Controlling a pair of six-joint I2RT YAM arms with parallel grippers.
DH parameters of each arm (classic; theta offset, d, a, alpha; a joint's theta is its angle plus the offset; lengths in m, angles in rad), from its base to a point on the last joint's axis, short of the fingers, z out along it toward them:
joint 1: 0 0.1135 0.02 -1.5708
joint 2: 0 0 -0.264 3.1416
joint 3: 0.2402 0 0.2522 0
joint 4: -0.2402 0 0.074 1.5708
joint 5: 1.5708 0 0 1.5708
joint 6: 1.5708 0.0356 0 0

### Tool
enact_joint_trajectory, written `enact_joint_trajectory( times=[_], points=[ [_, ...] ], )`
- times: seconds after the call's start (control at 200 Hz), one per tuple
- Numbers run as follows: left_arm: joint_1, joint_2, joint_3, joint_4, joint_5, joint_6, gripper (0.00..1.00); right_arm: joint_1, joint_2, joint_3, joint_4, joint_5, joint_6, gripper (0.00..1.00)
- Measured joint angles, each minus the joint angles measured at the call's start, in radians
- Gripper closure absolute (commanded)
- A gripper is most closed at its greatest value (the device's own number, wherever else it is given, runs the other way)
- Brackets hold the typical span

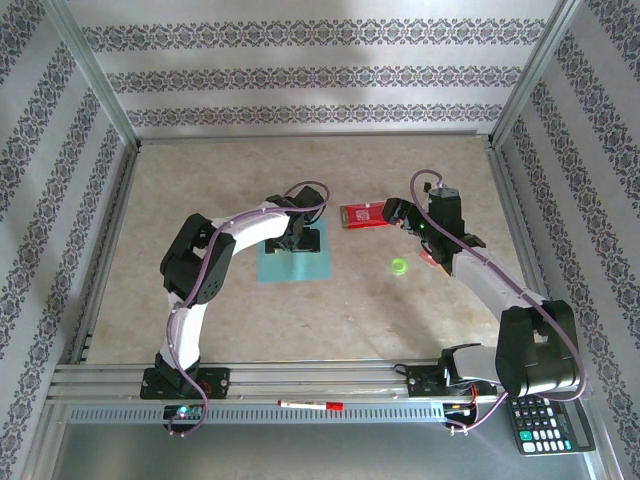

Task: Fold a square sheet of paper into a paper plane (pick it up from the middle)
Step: First fold the square sheet of paper in half at the center of the table.

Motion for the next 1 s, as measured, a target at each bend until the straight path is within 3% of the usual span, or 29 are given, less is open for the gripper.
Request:
enact_joint_trajectory(
  times=[0.205,0.37,0.46,0.54,0.879,0.999],
  points=[
    [0.0,-0.01,-0.017,0.013,0.001,0.0,0.17,0.0,0.0,-0.001,0.0,0.0,0.0,0.02],
    [0.0,-0.024,-0.035,0.04,0.024,0.003,0.4,0.0,0.0,-0.001,0.0,0.0,0.003,0.02],
    [0.0,-0.05,-0.072,0.105,0.093,0.002,0.56,0.0,0.0,-0.001,0.0,0.0,0.004,0.02],
    [0.0,-0.077,-0.116,0.184,0.179,-0.002,0.63,0.0,0.0,-0.001,0.0,0.0,0.004,0.02],
    [-0.004,-0.371,-0.415,0.702,0.572,-0.089,0.66,0.0,-0.035,0.0,-0.04,-0.028,0.007,0.02],
    [0.003,-0.392,-0.465,0.882,0.71,-0.161,0.67,0.0,-0.062,0.02,-0.088,-0.071,0.001,0.02]
  ],
)
